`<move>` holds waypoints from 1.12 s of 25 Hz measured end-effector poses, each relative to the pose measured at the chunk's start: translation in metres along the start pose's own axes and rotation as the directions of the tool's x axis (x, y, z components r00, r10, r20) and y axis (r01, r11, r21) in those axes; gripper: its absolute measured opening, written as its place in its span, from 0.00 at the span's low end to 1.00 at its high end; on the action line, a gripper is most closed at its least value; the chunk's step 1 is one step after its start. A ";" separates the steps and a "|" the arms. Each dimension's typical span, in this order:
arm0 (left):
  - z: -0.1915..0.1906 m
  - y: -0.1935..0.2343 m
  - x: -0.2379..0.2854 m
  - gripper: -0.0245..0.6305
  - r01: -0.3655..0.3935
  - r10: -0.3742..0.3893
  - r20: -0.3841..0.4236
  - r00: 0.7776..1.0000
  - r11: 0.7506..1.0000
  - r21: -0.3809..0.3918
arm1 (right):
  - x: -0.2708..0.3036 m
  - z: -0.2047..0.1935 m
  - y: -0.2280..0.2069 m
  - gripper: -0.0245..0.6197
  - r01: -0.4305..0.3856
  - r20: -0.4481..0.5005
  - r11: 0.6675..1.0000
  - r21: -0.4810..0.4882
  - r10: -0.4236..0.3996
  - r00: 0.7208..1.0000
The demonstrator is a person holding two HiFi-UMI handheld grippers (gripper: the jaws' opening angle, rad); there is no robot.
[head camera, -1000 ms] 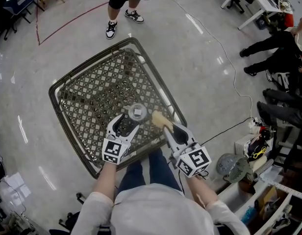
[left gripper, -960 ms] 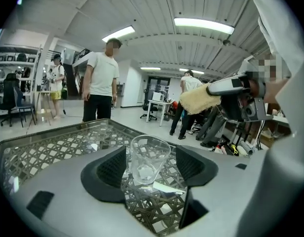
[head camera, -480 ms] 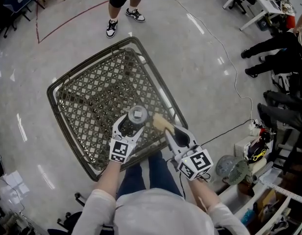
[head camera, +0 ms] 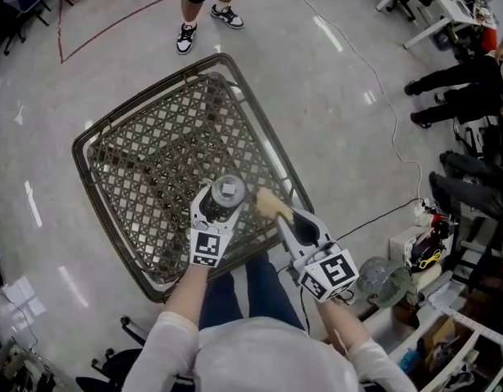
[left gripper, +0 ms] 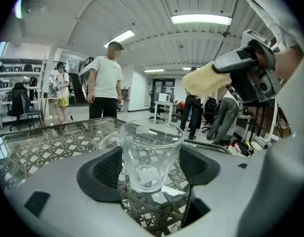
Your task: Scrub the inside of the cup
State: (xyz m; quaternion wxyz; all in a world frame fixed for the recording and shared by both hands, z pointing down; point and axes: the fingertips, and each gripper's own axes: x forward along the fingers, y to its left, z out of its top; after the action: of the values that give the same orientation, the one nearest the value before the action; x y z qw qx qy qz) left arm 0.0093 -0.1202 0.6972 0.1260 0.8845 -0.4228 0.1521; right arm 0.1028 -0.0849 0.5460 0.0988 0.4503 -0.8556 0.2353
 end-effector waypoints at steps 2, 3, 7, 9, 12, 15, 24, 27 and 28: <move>-0.001 0.001 0.004 0.57 -0.010 0.010 0.008 1.000 1.000 -0.005 | 0.002 -0.001 -0.001 0.18 -0.003 -0.003 1.000 0.000 0.003 1.000; -0.002 0.002 0.005 0.57 -0.013 0.013 0.009 1.000 1.000 -0.006 | 0.003 -0.002 -0.002 0.18 -0.004 -0.004 1.000 -0.001 0.004 1.000; -0.008 0.002 0.011 0.58 -0.015 0.015 0.010 1.000 1.000 0.008 | 0.006 -0.006 -0.005 0.18 -0.009 -0.008 1.000 -0.001 0.009 1.000; -0.009 0.002 0.015 0.58 -0.016 0.016 0.012 1.000 1.000 0.013 | 0.008 -0.007 -0.006 0.18 -0.013 -0.009 1.000 -0.002 0.013 1.000; -0.007 0.003 0.020 0.58 -0.019 0.018 0.017 1.000 1.000 0.022 | 0.011 -0.007 -0.006 0.18 -0.020 -0.012 1.000 -0.005 0.020 1.000; -0.006 0.002 0.023 0.58 -0.015 0.015 0.020 1.000 1.000 0.022 | 0.012 -0.008 -0.006 0.18 -0.023 -0.012 1.000 -0.005 0.023 1.000; -0.005 0.002 0.025 0.58 -0.007 0.007 0.014 1.000 0.999 0.031 | 0.009 -0.010 -0.006 0.18 -0.027 -0.017 1.000 -0.005 0.027 0.999; -0.006 0.002 0.024 0.58 -0.007 0.006 0.007 1.000 0.999 0.032 | 0.006 -0.008 -0.006 0.18 -0.025 -0.016 1.000 -0.012 0.025 1.000; -0.007 0.002 0.024 0.58 -0.005 0.004 0.003 1.000 0.999 0.032 | 0.006 -0.007 -0.006 0.18 -0.026 -0.014 1.000 -0.014 0.025 1.000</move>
State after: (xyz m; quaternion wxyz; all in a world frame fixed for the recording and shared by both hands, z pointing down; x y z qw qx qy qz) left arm 0.0210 -0.1361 0.7126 0.1111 0.8856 -0.4225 0.1578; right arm 0.1041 -0.0884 0.5566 0.1050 0.4370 -0.8622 0.2335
